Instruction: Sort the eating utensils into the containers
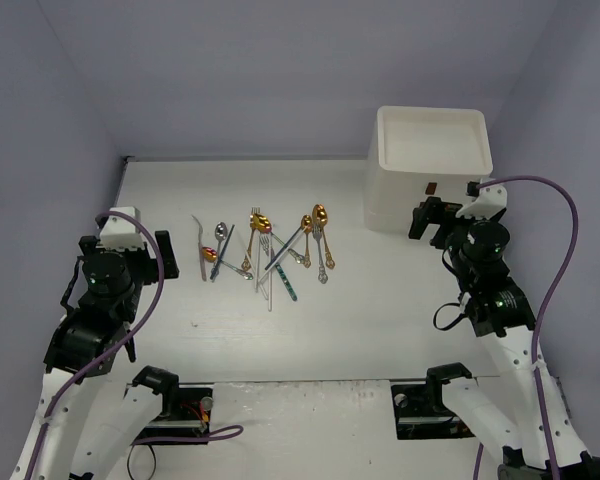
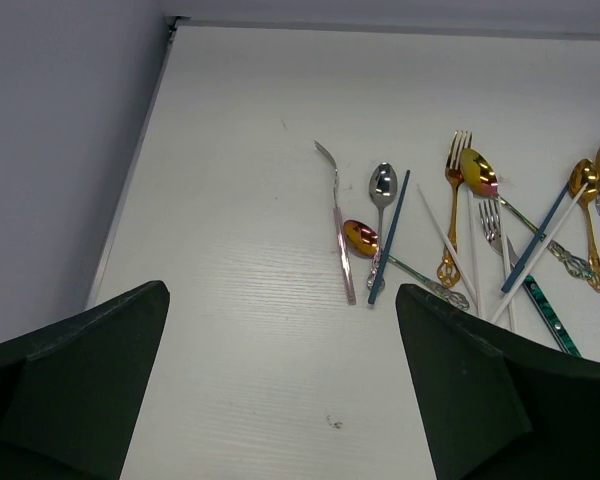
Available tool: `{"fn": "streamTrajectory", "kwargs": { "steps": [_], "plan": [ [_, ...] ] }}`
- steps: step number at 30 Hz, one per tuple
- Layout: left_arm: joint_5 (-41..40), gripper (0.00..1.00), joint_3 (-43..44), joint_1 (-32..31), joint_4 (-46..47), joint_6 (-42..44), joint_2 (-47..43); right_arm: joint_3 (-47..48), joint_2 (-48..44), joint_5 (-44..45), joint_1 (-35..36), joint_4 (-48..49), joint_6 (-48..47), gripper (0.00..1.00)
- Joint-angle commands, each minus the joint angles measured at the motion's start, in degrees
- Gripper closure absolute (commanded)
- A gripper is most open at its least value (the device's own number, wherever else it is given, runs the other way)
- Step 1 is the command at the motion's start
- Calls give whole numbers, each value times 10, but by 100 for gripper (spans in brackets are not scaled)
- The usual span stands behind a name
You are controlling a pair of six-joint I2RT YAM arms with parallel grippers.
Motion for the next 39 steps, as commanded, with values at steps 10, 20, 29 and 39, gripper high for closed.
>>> {"fn": "streamTrajectory", "kwargs": {
  "steps": [10, 20, 29, 39],
  "plan": [
    [40, 4, 2, -2, 22, -3, 3, 6, 21, -50, 1, 46, 28, 0],
    [54, 3, -32, -3, 26, -21, -1, -25, 79, -71, -7, 68, 185, 0],
    [73, 4, -87, -3, 45, -42, -21, -159, 81, -155, -98, 245, 312, 7],
    [74, 4, -128, -5, 73, -45, -32, -286, 168, -194, -165, 486, 425, 13]
  ]
}}
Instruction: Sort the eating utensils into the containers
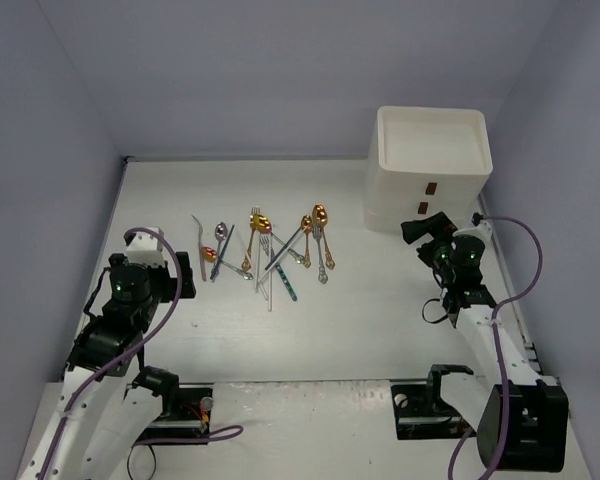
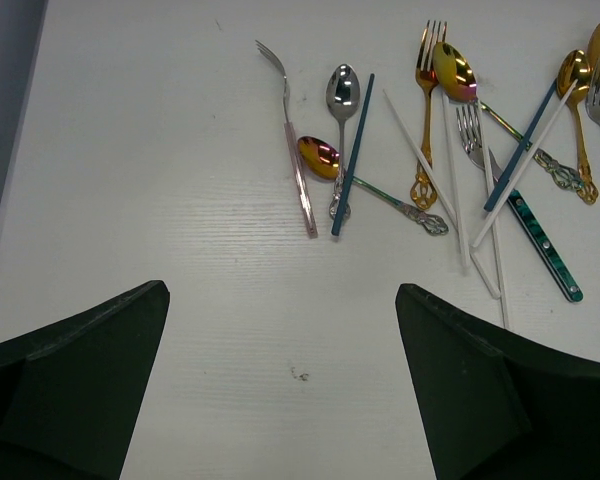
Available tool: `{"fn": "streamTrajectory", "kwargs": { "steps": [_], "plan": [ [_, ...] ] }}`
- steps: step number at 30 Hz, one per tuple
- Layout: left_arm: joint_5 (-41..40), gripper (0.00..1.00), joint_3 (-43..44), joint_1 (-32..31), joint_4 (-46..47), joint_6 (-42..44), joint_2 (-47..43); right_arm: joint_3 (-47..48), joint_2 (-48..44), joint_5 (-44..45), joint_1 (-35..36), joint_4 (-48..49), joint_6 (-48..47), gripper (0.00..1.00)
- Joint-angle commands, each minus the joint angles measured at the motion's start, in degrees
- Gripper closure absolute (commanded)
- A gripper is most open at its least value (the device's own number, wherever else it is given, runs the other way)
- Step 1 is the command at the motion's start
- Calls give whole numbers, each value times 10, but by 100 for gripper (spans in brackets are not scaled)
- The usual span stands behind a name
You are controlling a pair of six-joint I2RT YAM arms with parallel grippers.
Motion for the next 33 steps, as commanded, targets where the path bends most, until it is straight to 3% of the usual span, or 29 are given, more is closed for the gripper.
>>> {"fn": "streamTrajectory", "kwargs": {
  "steps": [1, 4, 15, 26, 33],
  "plan": [
    [0, 3, 3, -5, 57, -2, 5, -43, 50, -29, -39, 224, 81, 15],
    [-9, 3, 2, -8, 55, 3, 6, -69, 102, -47, -66, 323, 111, 19],
    [-18, 3, 2, -17, 53, 9, 14, -50, 294, -118, -101, 528, 125, 33],
    [-23, 4, 4, -17, 49, 10, 22, -12, 412, -140, -107, 595, 116, 34],
    [-19, 4, 4, -18, 50, 10, 31, 14, 484, -181, -121, 657, 121, 40]
  ]
}}
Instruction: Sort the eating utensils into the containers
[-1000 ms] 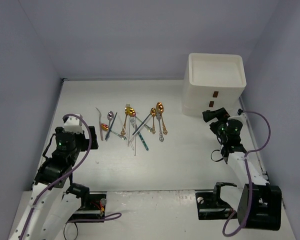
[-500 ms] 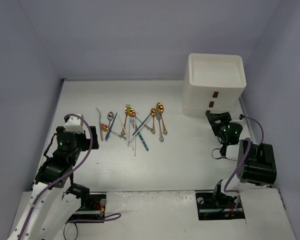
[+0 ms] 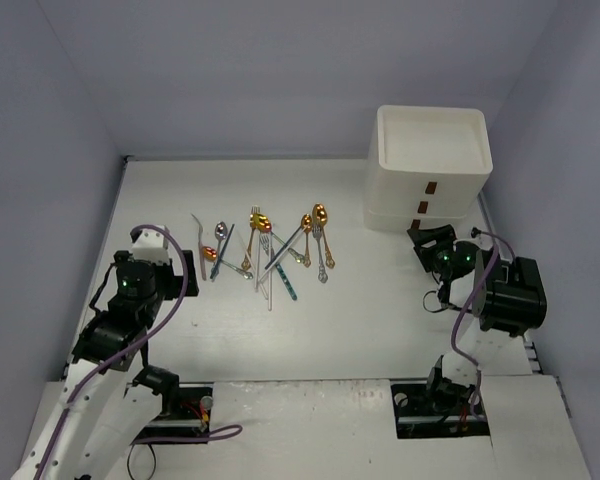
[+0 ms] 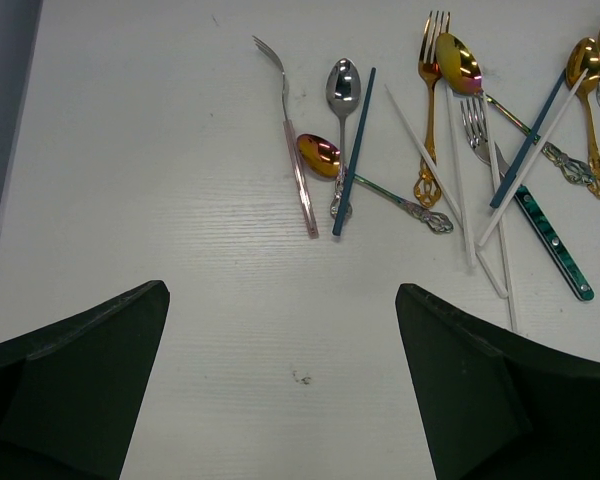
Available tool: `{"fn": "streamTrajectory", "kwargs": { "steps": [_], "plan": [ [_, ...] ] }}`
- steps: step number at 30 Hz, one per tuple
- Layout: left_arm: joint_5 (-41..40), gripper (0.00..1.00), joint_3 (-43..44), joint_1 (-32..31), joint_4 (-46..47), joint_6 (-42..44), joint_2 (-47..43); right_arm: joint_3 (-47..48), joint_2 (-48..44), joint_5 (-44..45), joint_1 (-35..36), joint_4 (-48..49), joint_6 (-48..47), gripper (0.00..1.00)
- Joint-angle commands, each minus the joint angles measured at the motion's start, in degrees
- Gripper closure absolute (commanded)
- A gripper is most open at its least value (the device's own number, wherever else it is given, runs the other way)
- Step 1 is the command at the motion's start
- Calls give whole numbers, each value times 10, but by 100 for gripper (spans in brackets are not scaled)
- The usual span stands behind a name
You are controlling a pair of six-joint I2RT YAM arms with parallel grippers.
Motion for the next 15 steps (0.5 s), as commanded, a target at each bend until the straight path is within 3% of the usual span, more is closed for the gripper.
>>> {"fn": "streamTrajectory", "kwargs": {
  "steps": [1, 15],
  "plan": [
    [-7, 4, 10, -3, 35, 5, 14, 38, 40, -44, -11, 211, 1, 41],
    [-6, 3, 11, -3, 35, 6, 25, 79, 75, -85, -27, 245, -6, 41]
  ]
}}
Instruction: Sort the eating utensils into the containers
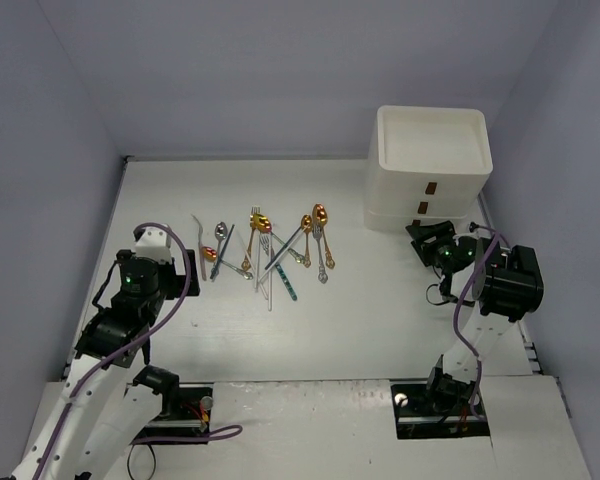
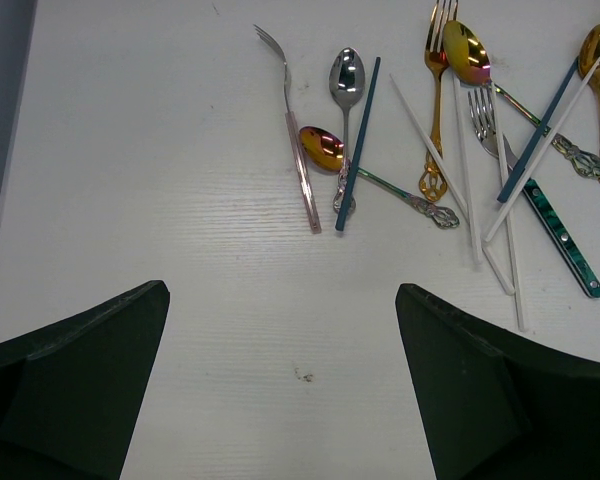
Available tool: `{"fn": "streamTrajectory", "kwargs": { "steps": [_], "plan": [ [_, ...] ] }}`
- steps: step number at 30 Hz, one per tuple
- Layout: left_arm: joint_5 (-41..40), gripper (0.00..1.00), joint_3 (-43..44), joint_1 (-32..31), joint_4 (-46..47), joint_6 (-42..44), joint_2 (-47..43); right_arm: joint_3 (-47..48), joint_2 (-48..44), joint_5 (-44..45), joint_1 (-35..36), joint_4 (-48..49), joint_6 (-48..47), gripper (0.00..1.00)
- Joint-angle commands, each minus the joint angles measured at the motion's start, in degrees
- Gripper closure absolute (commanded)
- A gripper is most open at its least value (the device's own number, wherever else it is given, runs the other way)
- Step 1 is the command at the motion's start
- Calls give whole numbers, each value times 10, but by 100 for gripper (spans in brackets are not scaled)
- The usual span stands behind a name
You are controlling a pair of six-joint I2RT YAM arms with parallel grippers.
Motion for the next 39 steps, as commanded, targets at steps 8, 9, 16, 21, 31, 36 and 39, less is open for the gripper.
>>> {"fn": "streamTrajectory", "kwargs": {
  "steps": [8, 9, 16, 21, 31, 36, 39],
  "plan": [
    [-2, 3, 11, -3, 35, 6, 15, 58, 6, -43, -13, 221, -7, 41],
    [-1, 3, 11, -3, 36, 7, 16, 62, 6, -46, -13, 222, -6, 41],
    [1, 3, 11, -3, 36, 6, 20, 73, 9, -57, -14, 230, -4, 44],
    [2, 4, 11, -3, 35, 6, 22, 76, 14, -61, -14, 235, -2, 46],
    [4, 4, 12, -3, 35, 7, 25, 89, 21, -62, -19, 247, 2, 51],
    [5, 4, 12, -3, 35, 7, 26, 96, 18, -66, -20, 247, 1, 51],
    [5, 4, 11, -3, 36, 6, 26, 100, 18, -68, -20, 247, 3, 53]
  ]
}}
